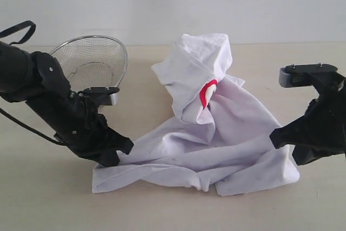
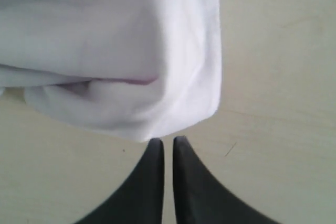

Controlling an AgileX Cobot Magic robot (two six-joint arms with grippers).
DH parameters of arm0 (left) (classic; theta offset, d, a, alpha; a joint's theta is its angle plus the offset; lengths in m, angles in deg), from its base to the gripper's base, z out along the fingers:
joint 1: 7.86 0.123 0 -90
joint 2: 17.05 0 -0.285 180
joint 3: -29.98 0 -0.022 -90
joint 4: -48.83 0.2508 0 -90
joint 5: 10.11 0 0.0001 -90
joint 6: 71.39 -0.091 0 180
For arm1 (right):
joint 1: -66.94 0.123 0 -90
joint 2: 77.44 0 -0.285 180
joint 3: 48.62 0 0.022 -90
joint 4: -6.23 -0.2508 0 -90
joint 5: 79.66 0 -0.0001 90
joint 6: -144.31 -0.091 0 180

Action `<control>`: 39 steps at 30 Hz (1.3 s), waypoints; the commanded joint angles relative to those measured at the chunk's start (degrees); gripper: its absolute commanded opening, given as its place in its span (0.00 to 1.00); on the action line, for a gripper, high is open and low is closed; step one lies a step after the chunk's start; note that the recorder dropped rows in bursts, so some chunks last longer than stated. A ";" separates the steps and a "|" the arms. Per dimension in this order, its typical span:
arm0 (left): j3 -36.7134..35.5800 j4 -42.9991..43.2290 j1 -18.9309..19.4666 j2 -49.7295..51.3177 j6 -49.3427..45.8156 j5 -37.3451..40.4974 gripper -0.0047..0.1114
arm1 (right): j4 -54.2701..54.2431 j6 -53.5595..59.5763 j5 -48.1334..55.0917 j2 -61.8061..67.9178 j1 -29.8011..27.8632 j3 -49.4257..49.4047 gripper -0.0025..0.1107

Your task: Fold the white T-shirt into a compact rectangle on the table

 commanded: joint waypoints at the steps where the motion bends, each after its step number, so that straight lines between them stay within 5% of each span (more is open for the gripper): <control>1: 1.12 6.30 3.53 2.03 0.69 -1.80 0.08 | -2.85 3.42 1.48 0.91 -0.19 -0.34 0.02; 4: 1.56 6.30 3.64 1.93 0.69 -1.14 0.08 | -7.65 9.16 0.94 1.82 -0.19 -0.34 0.11; 9: 1.56 6.30 3.64 1.70 0.69 -1.48 0.08 | -13.32 11.99 -0.79 3.36 -0.19 -0.34 0.48; 11: 1.81 6.30 3.64 1.34 0.69 -1.64 0.08 | -14.25 11.99 -1.09 4.01 -0.19 -0.34 0.54; 16: 3.06 6.30 3.64 0.01 0.69 -0.61 0.08 | -16.03 12.25 -5.39 9.08 -0.19 -1.00 0.46; 21: 3.09 6.30 3.64 -0.85 0.69 -0.46 0.08 | -22.69 20.95 -8.88 13.74 -0.19 -0.05 0.03; 31: 3.09 6.30 3.64 -0.81 0.27 -1.37 0.08 | -11.27 14.90 -3.66 10.97 -0.19 7.78 0.02; 39: 3.09 6.30 3.64 -0.81 0.27 -1.76 0.08 | 18.08 -2.03 7.85 8.30 -0.19 20.03 0.02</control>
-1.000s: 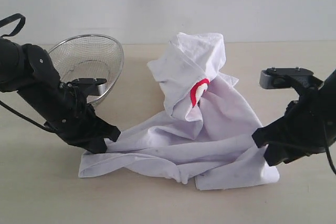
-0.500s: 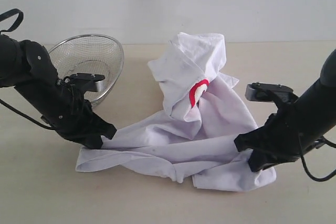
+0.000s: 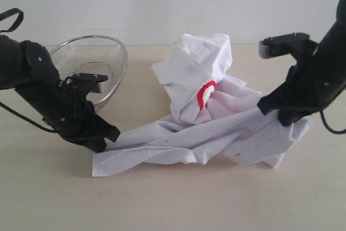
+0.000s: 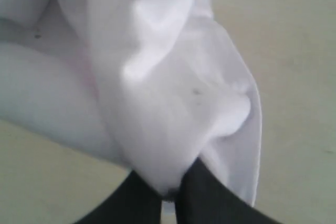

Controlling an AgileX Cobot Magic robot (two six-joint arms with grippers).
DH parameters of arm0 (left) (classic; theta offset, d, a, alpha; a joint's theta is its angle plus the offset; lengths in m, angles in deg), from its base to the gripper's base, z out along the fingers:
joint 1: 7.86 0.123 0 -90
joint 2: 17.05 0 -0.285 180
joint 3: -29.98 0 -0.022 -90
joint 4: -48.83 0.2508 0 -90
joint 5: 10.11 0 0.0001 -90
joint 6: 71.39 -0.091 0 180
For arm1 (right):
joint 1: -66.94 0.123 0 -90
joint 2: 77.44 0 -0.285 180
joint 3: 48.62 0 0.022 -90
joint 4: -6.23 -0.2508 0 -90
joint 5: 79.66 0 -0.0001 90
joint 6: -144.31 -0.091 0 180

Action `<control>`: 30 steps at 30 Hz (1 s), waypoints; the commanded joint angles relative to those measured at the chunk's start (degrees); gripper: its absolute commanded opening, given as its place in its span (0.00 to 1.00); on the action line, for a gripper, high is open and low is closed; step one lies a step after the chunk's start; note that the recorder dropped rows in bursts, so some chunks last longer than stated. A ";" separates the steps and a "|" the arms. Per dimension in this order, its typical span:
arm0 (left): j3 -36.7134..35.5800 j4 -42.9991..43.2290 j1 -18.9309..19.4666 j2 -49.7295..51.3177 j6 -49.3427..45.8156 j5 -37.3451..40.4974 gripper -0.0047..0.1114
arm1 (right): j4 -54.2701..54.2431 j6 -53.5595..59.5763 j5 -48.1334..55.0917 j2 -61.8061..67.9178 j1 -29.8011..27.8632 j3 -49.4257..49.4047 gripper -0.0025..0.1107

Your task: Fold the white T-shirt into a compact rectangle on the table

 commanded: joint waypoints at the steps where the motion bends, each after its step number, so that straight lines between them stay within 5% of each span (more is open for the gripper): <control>1: 0.30 0.30 0.20 -0.37 -0.04 -0.71 0.08 | 15.08 -7.81 5.51 -0.91 -0.19 6.32 0.02; 5: 0.30 0.30 0.20 -0.37 -0.04 -0.71 0.08 | 18.61 -9.59 1.11 -0.91 -0.19 9.45 0.03; 7: 0.30 -0.17 0.20 -0.37 -0.04 -0.81 0.08 | 18.40 -9.47 2.00 -0.91 -0.19 10.03 0.15; 9: 0.30 -0.17 -0.25 -2.08 -0.04 0.42 0.08 | 18.51 -9.47 2.54 -0.81 -0.19 10.03 0.42; 11: 0.30 -4.87 -2.31 -5.52 -3.96 1.65 0.08 | 19.54 -10.76 1.51 -0.81 -0.19 10.03 0.50; 13: 0.30 -11.16 -6.19 -9.25 -10.57 2.19 0.08 | 19.82 -15.38 4.22 -0.81 -0.19 10.03 0.43; 18: 0.30 -11.79 -14.33 -6.95 -11.03 1.73 0.08 | 16.46 -17.83 14.12 -0.81 -0.19 5.55 0.02; 30: 0.30 -12.64 -16.70 -0.17 -11.03 -1.90 0.08 | 16.22 -17.94 -3.18 1.57 -0.19 -2.11 0.02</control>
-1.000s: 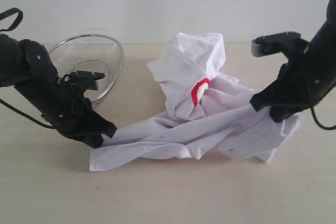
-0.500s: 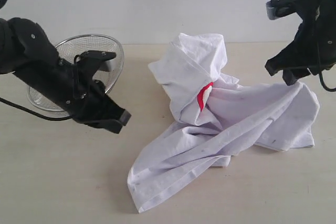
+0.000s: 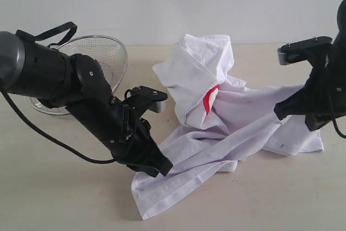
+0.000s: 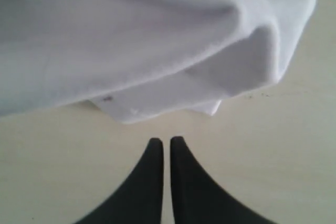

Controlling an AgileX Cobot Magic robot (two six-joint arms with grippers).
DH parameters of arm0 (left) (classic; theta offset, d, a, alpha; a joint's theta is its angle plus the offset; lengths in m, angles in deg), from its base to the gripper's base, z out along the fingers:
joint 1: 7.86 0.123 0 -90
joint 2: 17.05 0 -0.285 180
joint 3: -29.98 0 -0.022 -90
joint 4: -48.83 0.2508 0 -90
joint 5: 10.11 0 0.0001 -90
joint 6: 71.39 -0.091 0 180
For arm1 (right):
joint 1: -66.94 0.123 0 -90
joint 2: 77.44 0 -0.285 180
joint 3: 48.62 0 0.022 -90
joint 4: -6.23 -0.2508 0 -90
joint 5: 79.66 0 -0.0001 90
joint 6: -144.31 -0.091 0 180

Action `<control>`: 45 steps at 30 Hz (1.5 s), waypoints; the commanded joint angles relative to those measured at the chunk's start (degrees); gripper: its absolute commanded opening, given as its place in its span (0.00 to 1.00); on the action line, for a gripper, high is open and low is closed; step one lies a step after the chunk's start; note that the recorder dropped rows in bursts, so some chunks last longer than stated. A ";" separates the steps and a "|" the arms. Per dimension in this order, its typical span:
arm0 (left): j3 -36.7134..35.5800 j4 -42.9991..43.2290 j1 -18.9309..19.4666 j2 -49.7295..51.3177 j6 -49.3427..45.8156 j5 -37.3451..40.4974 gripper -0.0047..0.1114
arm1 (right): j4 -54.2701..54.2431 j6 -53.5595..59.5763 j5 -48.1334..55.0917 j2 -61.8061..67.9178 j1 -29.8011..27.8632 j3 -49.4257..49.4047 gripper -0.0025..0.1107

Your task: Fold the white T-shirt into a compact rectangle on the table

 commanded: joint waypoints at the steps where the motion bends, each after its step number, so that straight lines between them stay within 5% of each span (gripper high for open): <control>1: 0.08 -0.87 -0.46 0.60 -0.37 -1.87 0.08 | 0.15 -0.12 -6.01 2.65 -0.19 -0.44 0.02; 12: 0.08 0.87 -0.46 2.51 -0.22 -6.57 0.08 | 0.15 -0.23 -14.55 15.13 -0.19 -0.31 0.02; 21: 0.08 3.59 -0.33 2.86 0.01 -8.25 0.08 | 0.55 3.39 12.30 14.96 -0.19 -0.31 0.02; 35: 0.08 11.86 6.18 1.55 7.38 -2.60 0.08 | 1.25 3.69 17.63 6.34 -0.19 -5.58 0.02; 45: 0.08 4.49 1.86 -7.38 1.97 0.37 0.08 | -7.98 8.60 5.00 -0.24 -0.19 -5.58 0.02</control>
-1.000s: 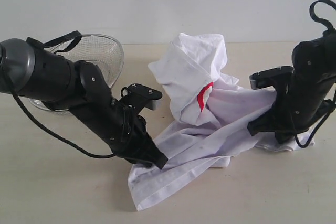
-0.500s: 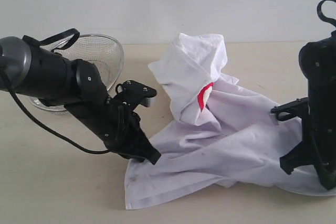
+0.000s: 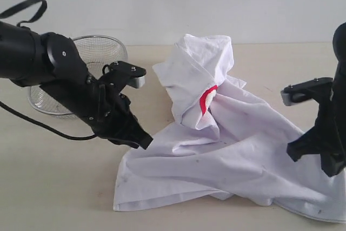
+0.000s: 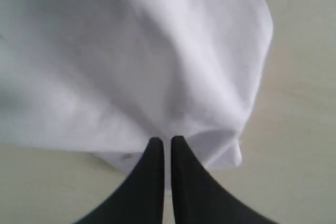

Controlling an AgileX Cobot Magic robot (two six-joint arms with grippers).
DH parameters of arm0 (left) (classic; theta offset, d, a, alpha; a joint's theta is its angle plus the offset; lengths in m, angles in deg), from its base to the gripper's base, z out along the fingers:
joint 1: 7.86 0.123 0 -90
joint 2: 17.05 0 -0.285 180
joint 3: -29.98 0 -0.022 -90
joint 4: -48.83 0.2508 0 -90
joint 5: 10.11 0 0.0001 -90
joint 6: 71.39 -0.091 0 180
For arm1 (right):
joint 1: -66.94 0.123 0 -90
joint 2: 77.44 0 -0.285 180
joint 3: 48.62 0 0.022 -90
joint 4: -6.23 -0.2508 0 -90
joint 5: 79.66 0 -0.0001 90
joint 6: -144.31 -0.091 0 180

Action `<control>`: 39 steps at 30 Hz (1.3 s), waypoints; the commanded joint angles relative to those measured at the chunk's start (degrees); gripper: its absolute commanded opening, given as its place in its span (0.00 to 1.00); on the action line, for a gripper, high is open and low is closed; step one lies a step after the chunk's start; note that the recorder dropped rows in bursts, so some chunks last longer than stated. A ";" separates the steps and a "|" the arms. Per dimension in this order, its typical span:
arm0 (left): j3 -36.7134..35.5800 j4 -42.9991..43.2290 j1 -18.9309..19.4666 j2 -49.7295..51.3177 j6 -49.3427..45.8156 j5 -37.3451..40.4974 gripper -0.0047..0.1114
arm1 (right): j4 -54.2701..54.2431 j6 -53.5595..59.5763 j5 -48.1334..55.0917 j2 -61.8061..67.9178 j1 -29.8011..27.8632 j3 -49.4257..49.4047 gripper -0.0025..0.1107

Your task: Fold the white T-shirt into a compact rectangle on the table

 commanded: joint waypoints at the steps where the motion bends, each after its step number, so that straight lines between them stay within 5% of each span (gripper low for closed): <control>1: -0.06 -3.05 -3.35 -2.14 -1.14 2.34 0.08 | -5.21 3.82 -3.94 -1.01 -0.19 -0.05 0.02; 24: -4.02 1.78 -5.18 5.86 3.01 9.32 0.08 | -2.37 5.26 -14.07 9.77 -0.19 -0.05 0.02; 30: -8.05 11.88 -2.23 5.86 12.27 6.74 0.08 | 1.86 4.44 -16.60 9.77 -0.63 -0.05 0.02; 35: -8.05 12.02 1.57 4.57 12.63 6.84 0.08 | 0.94 4.43 -15.15 9.77 -3.91 -0.05 0.02; 39: -8.05 8.88 1.16 1.48 9.90 7.00 0.08 | -2.34 4.43 -14.99 9.62 -3.93 -0.05 0.02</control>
